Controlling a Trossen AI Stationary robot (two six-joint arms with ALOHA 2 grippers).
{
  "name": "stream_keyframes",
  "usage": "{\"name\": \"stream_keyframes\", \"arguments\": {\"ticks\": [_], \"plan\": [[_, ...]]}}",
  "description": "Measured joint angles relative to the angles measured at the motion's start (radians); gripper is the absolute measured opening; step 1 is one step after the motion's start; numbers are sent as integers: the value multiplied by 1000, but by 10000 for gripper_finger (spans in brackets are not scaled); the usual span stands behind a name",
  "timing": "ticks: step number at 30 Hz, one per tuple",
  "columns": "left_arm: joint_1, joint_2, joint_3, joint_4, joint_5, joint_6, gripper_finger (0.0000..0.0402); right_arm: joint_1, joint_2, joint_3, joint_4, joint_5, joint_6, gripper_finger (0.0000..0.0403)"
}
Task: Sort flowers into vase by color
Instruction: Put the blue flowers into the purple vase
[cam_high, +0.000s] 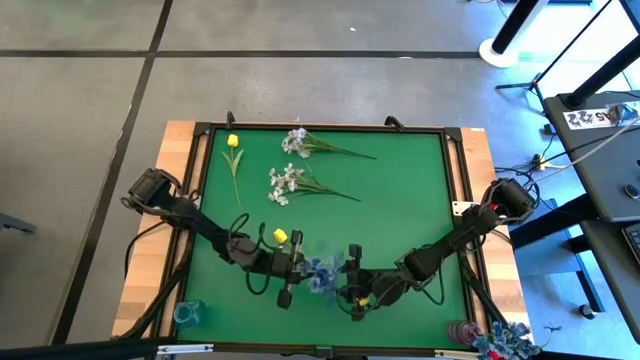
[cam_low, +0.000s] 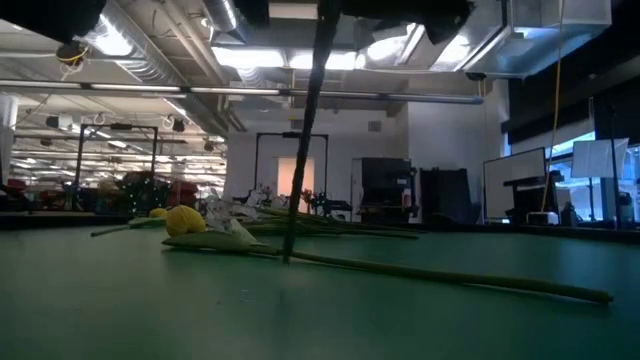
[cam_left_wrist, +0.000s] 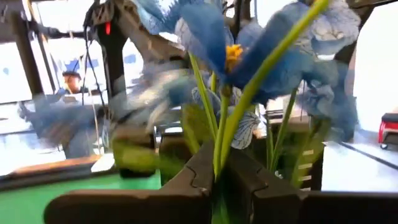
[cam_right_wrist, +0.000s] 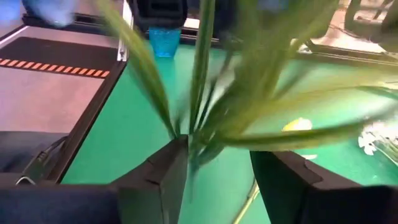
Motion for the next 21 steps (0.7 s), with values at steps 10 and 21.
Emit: {"name": "stream_keyframes", "arguments": {"ticks": [10, 21], "plan": [[-25, -29, 0, -5, 1, 44, 16, -32, -3, 1, 116, -26, -50, 233], [-34, -29, 0, -90, -75, 36, 18, -65, -3, 1, 85, -74, -50, 54]]}}
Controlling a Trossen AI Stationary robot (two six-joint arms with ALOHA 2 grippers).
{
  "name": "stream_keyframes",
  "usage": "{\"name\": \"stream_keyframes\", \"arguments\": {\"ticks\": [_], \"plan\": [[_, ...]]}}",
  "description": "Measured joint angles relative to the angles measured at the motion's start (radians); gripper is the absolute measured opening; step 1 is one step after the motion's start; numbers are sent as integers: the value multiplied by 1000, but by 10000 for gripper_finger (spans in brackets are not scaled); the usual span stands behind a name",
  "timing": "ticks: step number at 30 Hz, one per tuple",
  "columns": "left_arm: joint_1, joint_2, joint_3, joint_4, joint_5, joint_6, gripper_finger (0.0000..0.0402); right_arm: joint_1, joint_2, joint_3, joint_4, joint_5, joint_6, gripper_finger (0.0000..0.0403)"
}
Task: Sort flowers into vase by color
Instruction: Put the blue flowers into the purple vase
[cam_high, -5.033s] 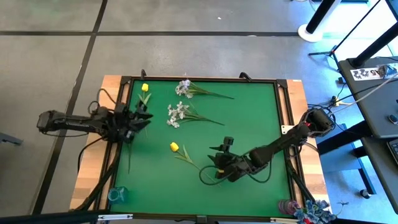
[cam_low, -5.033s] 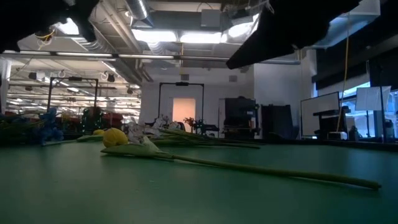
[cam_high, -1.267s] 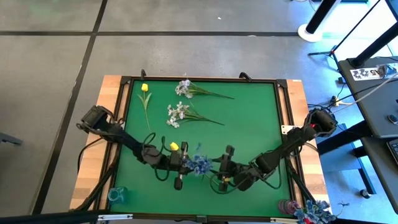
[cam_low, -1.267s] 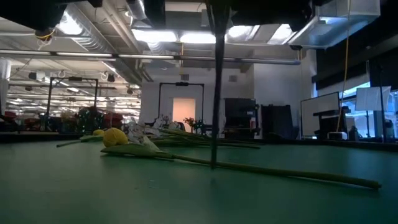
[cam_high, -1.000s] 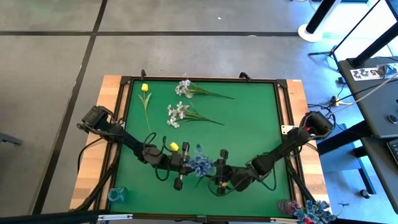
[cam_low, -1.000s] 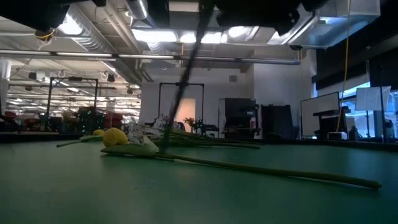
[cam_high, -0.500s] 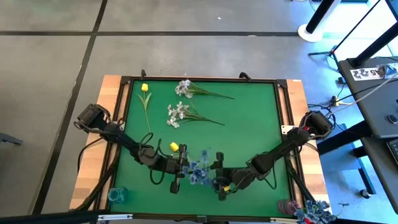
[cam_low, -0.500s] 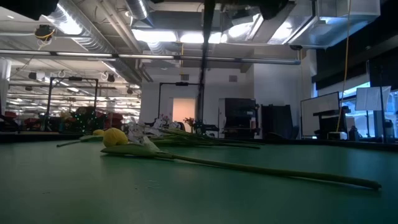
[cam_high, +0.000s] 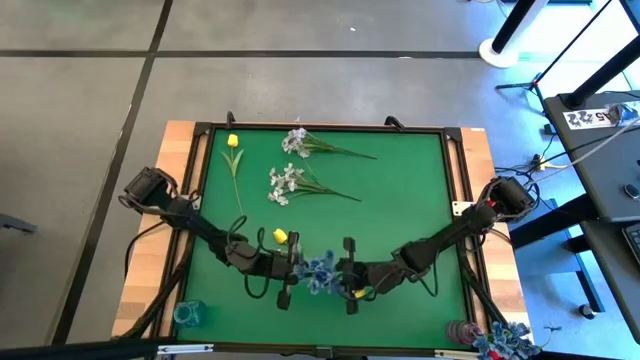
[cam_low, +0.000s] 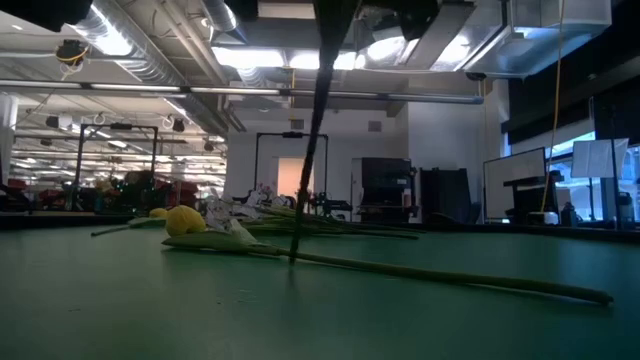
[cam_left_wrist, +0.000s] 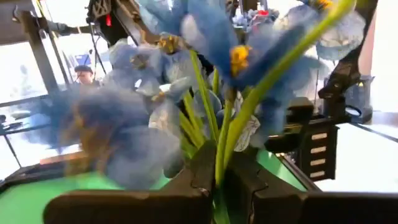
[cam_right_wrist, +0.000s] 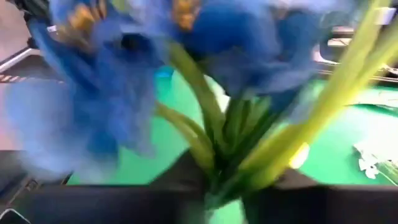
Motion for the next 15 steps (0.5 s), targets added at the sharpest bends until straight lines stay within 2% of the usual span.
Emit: {"name": "stream_keyframes", "arguments": {"ticks": [2, 7, 10, 13, 15], "plan": [[-19, -13, 0, -28, -9, -1, 25, 1, -8, 0, -20, -18, -2, 18], [-82, -131, 0, -226, -8, -80, 68, 28, -96, 0, -119, -20, 3, 33], [-135, -215, 0, -373, -4, -131, 94, 62, -183, 0, -200, -29, -28, 18], [-191, -259, 0, -438, 2, -184, 110, 110, -274, 0, -274, -99, -106, 10], [-226, -259, 0, -443, 3, -208, 114, 149, -336, 0, -308, -183, -147, 16]]}}
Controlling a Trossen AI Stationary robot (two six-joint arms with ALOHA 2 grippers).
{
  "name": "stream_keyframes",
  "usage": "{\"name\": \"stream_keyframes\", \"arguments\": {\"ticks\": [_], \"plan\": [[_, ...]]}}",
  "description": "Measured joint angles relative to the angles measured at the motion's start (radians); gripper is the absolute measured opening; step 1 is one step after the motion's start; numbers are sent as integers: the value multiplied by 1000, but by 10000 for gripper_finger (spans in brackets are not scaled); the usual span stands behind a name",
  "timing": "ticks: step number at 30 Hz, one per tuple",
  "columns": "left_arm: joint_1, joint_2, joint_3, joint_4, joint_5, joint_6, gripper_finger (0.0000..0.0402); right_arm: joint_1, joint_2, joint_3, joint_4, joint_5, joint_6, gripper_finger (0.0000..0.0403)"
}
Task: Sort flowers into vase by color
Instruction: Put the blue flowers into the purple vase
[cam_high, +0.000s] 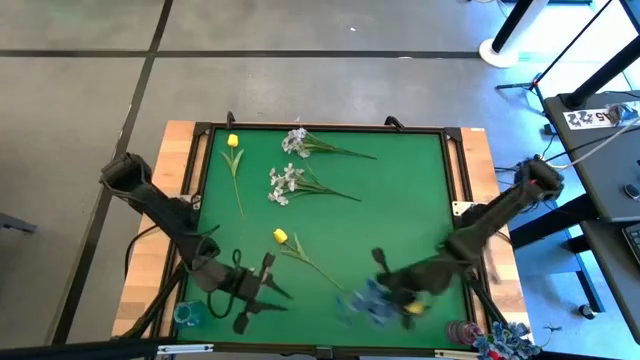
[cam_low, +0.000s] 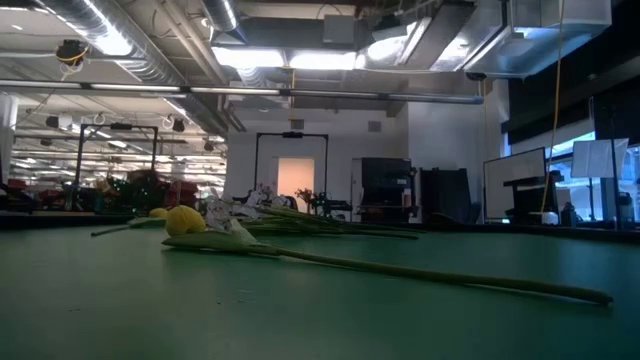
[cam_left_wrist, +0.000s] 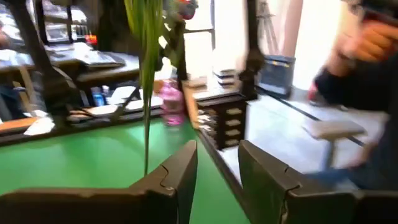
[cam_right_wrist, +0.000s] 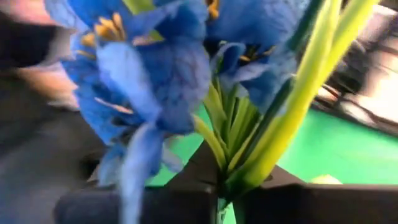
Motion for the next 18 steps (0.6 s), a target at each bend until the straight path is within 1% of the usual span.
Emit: {"name": "stream_keyframes", "arguments": {"ticks": [4, 7, 9, 14, 18], "plan": [[-55, 22, 0, 19, 1, -24, 114, 65, -105, 0, -36, -118, -2, 22], [-68, 50, 0, 71, 0, -27, 109, 113, -163, 0, -84, -150, 19, 10], [-67, 68, 0, 105, 0, -20, 105, 148, -195, 0, -139, -145, 34, 8], [-29, 137, 0, 218, 0, -36, 98, 229, -259, -23, -215, -76, 84, 13], [7, 237, 1, 397, 27, -48, 96, 239, -342, -75, -300, 13, 201, 7]]}}
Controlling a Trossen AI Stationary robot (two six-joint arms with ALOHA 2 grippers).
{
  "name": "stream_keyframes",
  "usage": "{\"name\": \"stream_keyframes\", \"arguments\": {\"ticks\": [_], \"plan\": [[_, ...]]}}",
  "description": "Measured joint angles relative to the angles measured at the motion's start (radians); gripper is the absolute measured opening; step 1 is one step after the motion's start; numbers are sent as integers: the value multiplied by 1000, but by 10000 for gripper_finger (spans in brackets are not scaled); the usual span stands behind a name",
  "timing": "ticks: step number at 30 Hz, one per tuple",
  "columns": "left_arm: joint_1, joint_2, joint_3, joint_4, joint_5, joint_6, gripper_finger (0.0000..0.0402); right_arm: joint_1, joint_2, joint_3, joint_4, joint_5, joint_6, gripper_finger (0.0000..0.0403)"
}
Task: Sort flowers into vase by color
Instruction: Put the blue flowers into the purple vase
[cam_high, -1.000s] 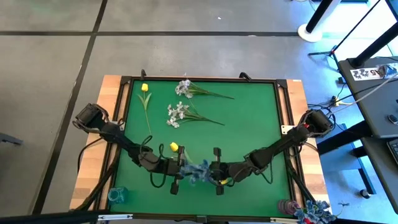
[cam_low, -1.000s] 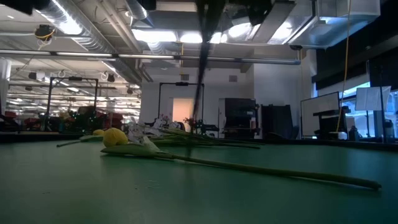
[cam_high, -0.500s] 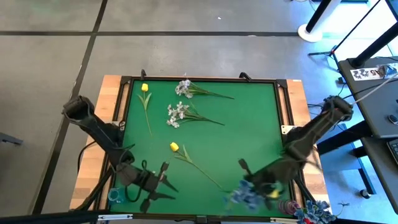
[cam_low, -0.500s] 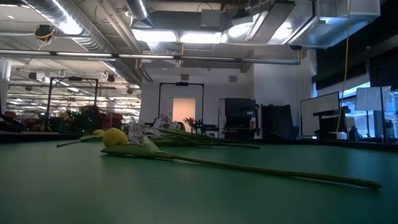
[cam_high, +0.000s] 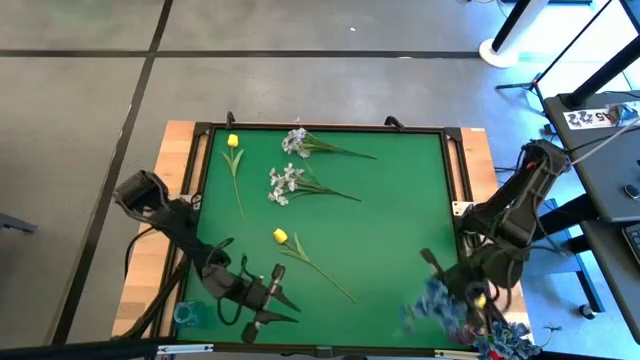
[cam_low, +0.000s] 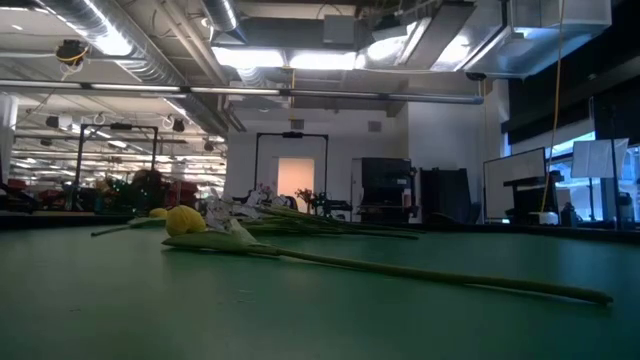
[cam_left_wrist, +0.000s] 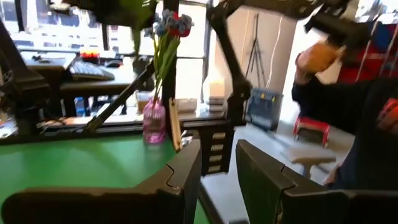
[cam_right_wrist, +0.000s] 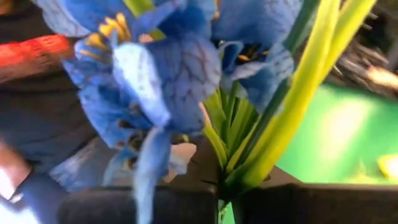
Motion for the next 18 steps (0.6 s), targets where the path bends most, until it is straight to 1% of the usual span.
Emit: {"name": "stream_keyframes", "arguments": {"ticks": [3, 6, 8, 12, 15, 18], "plan": [[26, 85, 37, 98, 31, -3, 96, 1, -74, -33, -105, 45, 110, 11], [43, 166, 112, 112, 36, -8, 96, 26, -158, -61, -203, 92, 191, 10], [52, 213, 167, 112, 36, -7, 96, 72, -229, -79, -238, 120, 239, 7], [61, 271, 262, 90, 37, -3, 96, 190, -354, -128, -224, 144, 329, 9], [64, 291, 307, 48, 37, -10, 96, 281, -407, -161, -223, 177, 378, 11], [64, 301, 330, 28, 37, -35, 96, 377, -437, -196, -220, 180, 437, 7]]}}
